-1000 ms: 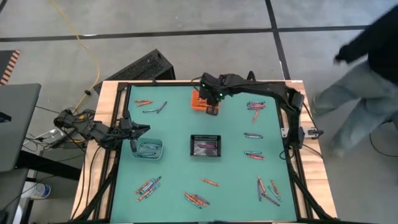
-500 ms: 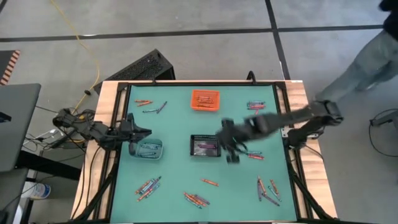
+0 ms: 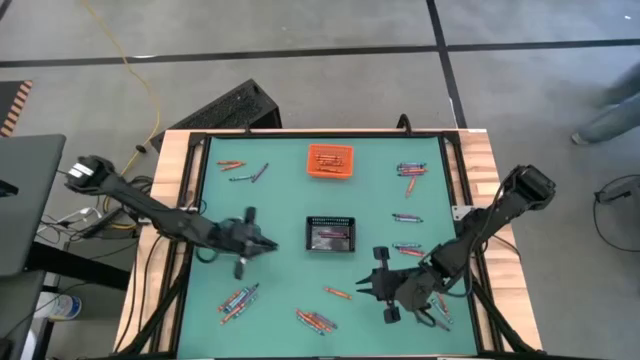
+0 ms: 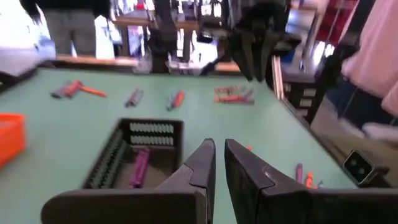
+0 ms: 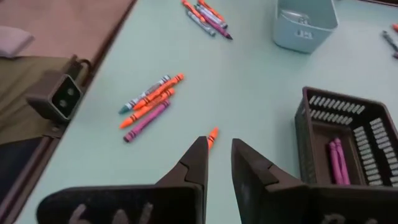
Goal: Sort crayons
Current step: Put the orange crayon into the orange bin
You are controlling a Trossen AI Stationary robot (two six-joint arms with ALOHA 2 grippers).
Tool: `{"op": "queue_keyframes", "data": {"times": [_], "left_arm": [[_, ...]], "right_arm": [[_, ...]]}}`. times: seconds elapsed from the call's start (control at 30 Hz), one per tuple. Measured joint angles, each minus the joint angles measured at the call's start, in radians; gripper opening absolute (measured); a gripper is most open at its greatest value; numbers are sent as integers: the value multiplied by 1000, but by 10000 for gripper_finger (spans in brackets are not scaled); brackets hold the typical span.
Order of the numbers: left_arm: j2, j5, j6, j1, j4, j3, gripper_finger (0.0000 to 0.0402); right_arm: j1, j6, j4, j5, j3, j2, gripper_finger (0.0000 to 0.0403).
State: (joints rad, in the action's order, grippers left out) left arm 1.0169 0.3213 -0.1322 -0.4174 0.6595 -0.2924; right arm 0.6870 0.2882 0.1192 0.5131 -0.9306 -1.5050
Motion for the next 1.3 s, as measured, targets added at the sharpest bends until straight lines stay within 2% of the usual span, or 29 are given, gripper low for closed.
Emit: {"op": "queue_keyframes", "data": {"times": [0.1, 0.33, 0.57, 0.77, 1.03, 1.3], "left_arm": [[221, -15, 28, -16, -23, -148, 22], [678, -147, 225, -57, -40, -499, 22], [963, -178, 308, -44, -45, -713, 22], [1067, -184, 304, -24, -50, -792, 22], [1075, -166, 281, -14, -77, -795, 27], [1076, -111, 301, -14, -119, -795, 65]], "right_arm": [[32, 26, -5, 56, 0, -32, 63], [75, 79, -4, 94, 0, -88, 63], [69, 74, -23, 96, 0, -80, 63], [57, 70, -27, 97, -1, -79, 63], [57, 70, -30, 98, -1, -79, 63], [56, 70, -31, 98, -1, -79, 63]]}}
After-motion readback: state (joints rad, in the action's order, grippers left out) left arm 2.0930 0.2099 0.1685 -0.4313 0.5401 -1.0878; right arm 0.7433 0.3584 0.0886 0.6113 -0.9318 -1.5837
